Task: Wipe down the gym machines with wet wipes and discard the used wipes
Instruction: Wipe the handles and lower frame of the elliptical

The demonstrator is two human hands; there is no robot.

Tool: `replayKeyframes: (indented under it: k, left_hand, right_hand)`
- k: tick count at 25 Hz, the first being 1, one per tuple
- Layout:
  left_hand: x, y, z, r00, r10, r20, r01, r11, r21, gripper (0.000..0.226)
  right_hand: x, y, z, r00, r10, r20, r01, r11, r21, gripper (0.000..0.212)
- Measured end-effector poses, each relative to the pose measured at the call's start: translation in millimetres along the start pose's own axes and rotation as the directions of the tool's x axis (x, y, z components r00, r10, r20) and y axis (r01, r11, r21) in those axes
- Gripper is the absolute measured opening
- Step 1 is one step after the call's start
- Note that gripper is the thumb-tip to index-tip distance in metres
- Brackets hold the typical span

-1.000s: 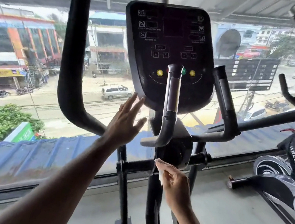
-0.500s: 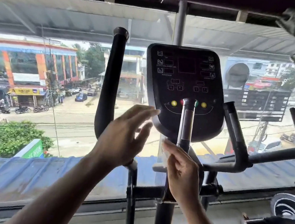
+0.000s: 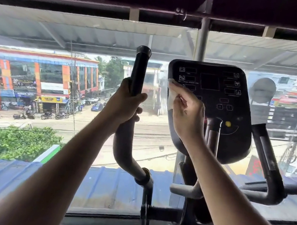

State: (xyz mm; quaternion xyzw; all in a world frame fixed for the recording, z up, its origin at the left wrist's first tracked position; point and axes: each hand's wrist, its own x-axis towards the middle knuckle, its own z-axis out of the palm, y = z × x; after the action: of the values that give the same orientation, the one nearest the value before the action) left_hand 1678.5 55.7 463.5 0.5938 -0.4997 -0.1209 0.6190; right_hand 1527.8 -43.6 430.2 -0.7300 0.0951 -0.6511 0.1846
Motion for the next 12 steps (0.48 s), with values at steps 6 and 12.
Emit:
replayKeyframes:
  k: [6,12]
  left_hand:
    - [-10,-1,0,0.998,0.066,-0.012,-0.066,0.998,0.024,0.039]
    - [-29,0,-2,0.995,0.087,0.039,-0.088,0.996,0.016,0.06]
  right_hand:
    - [38,-17,32,0.997,-0.073,0.036,0.074,0.997,-0.029,0.036]
    - [60,-34,45,0.985,-0.133,0.109,0.156,0.959,-0.237,0.057]
